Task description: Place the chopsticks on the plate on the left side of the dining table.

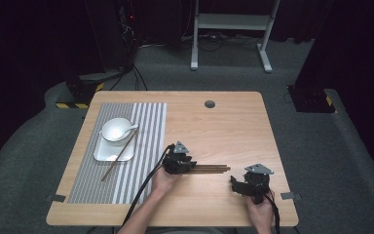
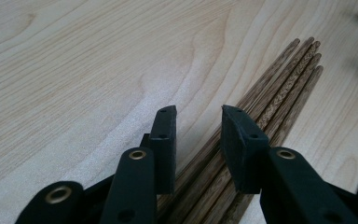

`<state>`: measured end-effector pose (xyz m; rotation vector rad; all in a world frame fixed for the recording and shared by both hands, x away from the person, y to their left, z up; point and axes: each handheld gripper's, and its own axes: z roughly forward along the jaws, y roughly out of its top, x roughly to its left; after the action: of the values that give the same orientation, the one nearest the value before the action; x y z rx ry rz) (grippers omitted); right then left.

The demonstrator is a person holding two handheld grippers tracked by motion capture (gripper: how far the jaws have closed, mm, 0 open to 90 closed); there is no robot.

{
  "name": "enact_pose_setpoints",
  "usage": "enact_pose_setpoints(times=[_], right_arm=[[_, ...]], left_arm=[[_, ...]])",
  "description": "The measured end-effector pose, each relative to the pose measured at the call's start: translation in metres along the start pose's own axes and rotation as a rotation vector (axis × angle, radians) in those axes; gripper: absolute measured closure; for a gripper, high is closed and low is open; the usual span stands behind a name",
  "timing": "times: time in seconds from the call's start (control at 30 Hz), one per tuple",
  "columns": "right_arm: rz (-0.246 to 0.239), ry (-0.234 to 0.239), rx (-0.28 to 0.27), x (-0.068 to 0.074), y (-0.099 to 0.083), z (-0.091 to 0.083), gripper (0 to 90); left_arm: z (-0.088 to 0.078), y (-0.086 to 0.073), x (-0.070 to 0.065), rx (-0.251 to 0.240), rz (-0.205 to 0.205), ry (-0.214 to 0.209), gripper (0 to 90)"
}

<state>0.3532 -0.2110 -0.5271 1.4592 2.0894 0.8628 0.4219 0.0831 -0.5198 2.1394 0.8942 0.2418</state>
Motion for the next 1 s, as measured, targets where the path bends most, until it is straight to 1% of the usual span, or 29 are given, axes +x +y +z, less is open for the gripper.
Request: enact_pose_setpoints(times=[0.23,0.33,0.6,0.8,0.83,0.87,0.93,1.0], right_arm=[[0.000,0.000,0.000,0.0000,0.0000,0.0000,13.5],[0.000,0.000,0.000,0.0000,0.0000,0.0000,13.5],[0.000,0.000,0.000,0.0000,0.0000,0.0000,13.5],[0.001,0.000,0.000,0.0001,0.0000,0.0000,13.5],[0.000,0.000,0.000,0.0000,0.0000,0.0000,13.5],[0.000,0.000,0.000,0.0000,0.0000,0.0000,13.5],[0.000,0.001,-0.001,-0.0001,0.0000,0.0001,13.5],[0.000,0.001,-0.001,0.0000,0.0000,0.0001,13.5]], left_arm=[[-0.0005,-0.0003,0.0015,0.006,0.004,0.005,67.8],[0.0001,-0.0006,0.0024,0.005,0.000,0.003,68.6],[0.0006,-0.0007,0.0033,0.001,0.008,0.012,71.8],[0.0005,-0.0004,0.0041,0.004,0.022,0.026,73.1],[0.0007,-0.0001,0.0032,0.006,0.033,0.040,73.5],[0.0007,-0.0001,0.0032,0.006,0.033,0.040,73.9],[0.0008,0.0002,0.0029,0.009,0.045,0.047,74.3],[0.0008,0.0003,0.0036,0.010,0.044,0.045,75.4]])
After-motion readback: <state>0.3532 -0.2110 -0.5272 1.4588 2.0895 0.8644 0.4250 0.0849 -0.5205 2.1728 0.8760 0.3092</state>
